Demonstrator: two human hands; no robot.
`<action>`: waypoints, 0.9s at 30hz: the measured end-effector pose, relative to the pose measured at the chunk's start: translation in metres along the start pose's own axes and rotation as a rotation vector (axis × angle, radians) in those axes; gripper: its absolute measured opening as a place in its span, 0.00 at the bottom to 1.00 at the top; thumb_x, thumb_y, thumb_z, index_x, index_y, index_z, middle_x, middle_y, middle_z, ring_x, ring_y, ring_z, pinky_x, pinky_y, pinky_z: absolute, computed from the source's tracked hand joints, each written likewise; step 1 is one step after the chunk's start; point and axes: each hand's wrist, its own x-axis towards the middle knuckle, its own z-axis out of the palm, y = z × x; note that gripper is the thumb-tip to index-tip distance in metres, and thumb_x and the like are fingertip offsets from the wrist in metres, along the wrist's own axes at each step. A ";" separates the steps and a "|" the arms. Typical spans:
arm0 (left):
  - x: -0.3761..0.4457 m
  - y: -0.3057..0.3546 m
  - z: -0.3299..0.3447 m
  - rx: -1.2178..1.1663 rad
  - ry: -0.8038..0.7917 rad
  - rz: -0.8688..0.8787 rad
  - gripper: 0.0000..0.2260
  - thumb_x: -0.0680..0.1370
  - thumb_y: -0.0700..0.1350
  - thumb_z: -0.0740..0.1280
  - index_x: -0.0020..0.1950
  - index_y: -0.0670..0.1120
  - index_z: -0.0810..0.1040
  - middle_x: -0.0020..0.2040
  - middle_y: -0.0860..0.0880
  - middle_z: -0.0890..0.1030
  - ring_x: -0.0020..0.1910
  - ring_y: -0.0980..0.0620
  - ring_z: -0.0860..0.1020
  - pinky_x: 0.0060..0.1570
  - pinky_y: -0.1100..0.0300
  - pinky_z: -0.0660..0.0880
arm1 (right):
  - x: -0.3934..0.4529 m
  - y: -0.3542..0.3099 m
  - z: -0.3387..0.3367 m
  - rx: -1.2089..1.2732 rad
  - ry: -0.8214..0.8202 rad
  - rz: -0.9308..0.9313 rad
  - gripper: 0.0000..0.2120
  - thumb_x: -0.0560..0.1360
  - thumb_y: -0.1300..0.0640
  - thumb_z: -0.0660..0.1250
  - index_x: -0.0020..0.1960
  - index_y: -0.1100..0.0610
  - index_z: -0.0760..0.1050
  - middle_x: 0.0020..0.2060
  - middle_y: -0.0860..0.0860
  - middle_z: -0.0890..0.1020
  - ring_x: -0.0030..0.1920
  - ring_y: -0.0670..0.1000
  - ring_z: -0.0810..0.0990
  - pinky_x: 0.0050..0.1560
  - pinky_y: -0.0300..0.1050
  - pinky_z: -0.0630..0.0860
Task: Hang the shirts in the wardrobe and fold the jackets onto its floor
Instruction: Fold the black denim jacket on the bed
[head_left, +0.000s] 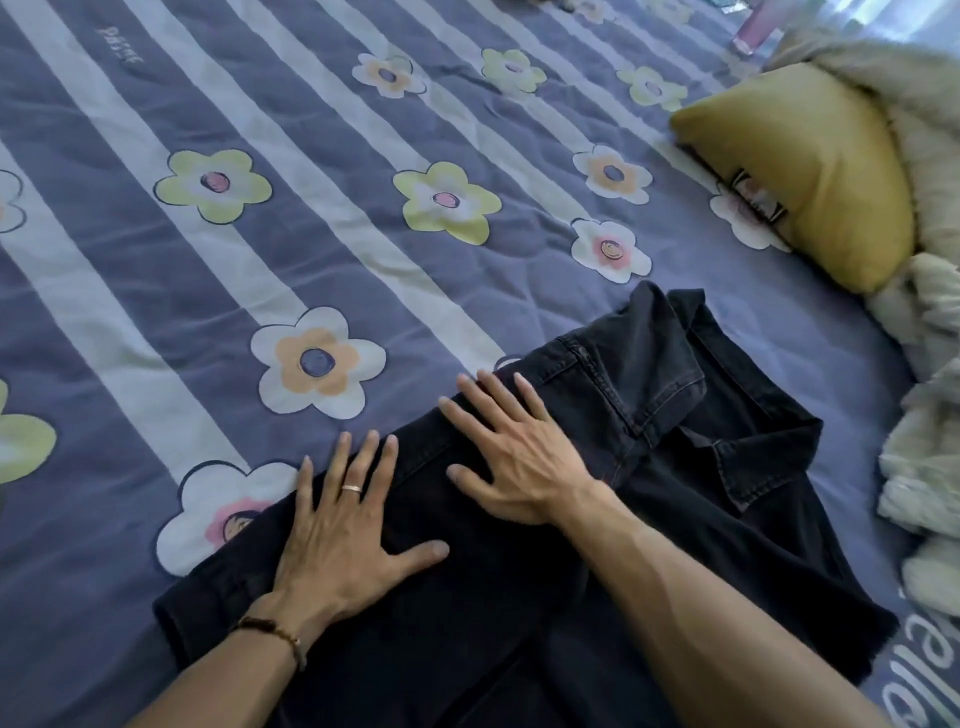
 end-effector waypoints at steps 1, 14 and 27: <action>0.001 -0.003 0.005 0.000 0.029 0.016 0.53 0.66 0.82 0.44 0.81 0.49 0.45 0.81 0.50 0.46 0.79 0.50 0.37 0.74 0.42 0.37 | 0.010 0.015 0.005 -0.030 -0.036 0.023 0.36 0.75 0.33 0.48 0.80 0.46 0.52 0.80 0.51 0.52 0.80 0.52 0.46 0.77 0.56 0.41; 0.007 -0.007 0.013 -0.006 0.022 0.013 0.53 0.64 0.83 0.47 0.80 0.52 0.45 0.81 0.52 0.47 0.79 0.49 0.39 0.75 0.42 0.39 | 0.021 0.062 0.004 0.084 0.044 0.355 0.38 0.77 0.30 0.45 0.80 0.48 0.48 0.80 0.50 0.47 0.79 0.52 0.44 0.78 0.58 0.43; -0.092 0.051 0.017 0.006 0.106 0.276 0.32 0.77 0.62 0.56 0.76 0.43 0.66 0.76 0.42 0.65 0.77 0.41 0.60 0.73 0.40 0.52 | -0.115 -0.054 0.018 0.233 0.062 0.239 0.28 0.81 0.43 0.46 0.78 0.50 0.59 0.78 0.54 0.60 0.78 0.53 0.58 0.77 0.56 0.55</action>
